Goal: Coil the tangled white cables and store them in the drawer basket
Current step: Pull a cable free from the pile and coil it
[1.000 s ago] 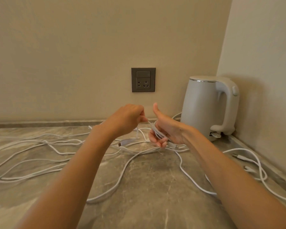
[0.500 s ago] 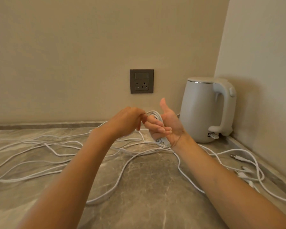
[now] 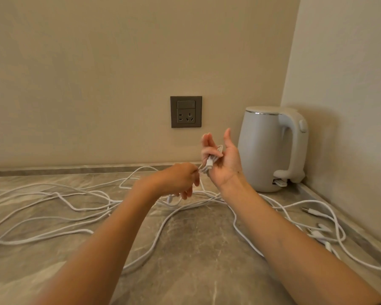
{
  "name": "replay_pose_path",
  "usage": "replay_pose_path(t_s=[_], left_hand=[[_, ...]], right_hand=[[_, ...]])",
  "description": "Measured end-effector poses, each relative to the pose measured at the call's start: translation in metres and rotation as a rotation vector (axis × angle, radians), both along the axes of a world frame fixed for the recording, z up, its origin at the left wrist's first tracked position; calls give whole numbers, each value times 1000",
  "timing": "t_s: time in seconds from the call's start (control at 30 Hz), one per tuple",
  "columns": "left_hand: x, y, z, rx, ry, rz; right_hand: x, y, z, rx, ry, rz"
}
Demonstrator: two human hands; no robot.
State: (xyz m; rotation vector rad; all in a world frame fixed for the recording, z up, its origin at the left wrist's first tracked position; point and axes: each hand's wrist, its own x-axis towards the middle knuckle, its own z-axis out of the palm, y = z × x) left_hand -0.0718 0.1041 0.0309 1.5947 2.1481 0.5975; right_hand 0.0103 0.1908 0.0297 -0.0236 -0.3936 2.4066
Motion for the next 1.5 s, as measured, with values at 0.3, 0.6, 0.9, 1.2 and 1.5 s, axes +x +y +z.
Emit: replay_pose_path(t_s=[0.3,0.6,0.9,1.2,1.5], left_hand=[[3,-17,-1,-63,-246,-50],[-1,-3,-7,11,277,19],[-19,-4,-5,301,145,163],[-23,-20,16,384,316,-18],[-31,-33,30,-264,440,34]], right_hand=[[11,26,-2,177,-234,-451],[13,24,-10,336,-410,-262],[19,10,-11,845,-546,350],[5,27,-25,489,-704,-364],[19,27,-5,320,-54,-58]])
